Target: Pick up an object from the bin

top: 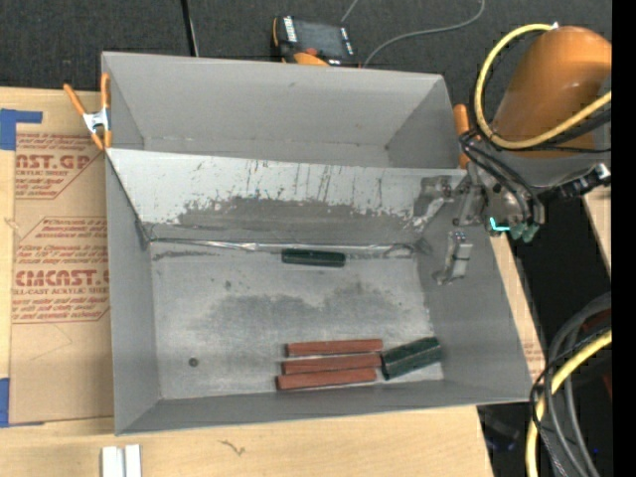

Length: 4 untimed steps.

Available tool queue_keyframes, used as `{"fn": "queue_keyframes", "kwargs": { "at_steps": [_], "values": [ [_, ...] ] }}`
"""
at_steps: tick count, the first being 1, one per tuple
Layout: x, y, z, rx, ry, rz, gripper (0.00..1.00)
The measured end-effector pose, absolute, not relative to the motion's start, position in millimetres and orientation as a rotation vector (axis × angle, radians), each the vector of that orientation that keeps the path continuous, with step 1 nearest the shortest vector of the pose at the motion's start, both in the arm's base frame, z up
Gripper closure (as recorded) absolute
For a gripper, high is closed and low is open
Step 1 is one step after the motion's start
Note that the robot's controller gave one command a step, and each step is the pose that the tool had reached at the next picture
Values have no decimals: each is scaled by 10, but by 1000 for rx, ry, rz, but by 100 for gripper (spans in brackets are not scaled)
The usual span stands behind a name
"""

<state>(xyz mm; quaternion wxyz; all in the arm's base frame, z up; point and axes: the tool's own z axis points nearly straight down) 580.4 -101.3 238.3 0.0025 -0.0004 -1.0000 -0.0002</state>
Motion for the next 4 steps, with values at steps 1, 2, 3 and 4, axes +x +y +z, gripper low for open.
{"fn": "queue_keyframes", "kwargs": {
  "at_steps": [1, 2, 3, 4],
  "values": [
    [4936, -189, 654, 222, -3125, -4, 0],
    [4882, 273, 1009, 325, -3127, -3, 0],
    [4921, 414, 995, 163, -3138, -2, 0],
    [4911, 512, 687, 45, -3137, -1, 0]
  ]
}}
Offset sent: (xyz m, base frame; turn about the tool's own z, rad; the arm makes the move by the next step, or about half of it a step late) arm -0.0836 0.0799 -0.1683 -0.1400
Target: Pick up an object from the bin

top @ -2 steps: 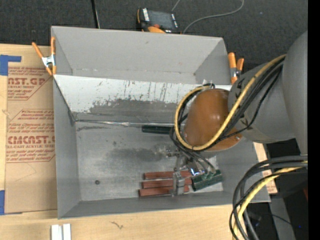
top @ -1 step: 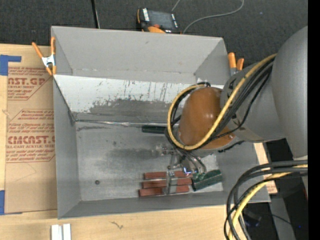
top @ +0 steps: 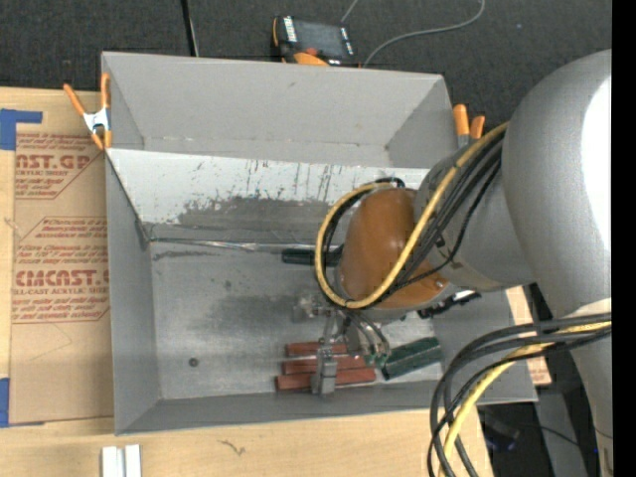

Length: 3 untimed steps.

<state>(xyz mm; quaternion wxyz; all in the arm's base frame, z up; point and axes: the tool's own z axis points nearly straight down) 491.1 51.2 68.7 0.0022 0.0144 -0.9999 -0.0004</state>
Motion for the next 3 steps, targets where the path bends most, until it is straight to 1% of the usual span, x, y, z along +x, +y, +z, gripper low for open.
{"fn": "queue_keyframes", "kwargs": {
  "at_steps": [1, 2, 3],
  "values": [
    [4908, 512, 687, 46, -3139, 0, 0],
    [4910, 516, 714, 46, -3136, 0, 100],
    [4930, 524, 1507, 47, -3149, -3, 100]
  ]
}}
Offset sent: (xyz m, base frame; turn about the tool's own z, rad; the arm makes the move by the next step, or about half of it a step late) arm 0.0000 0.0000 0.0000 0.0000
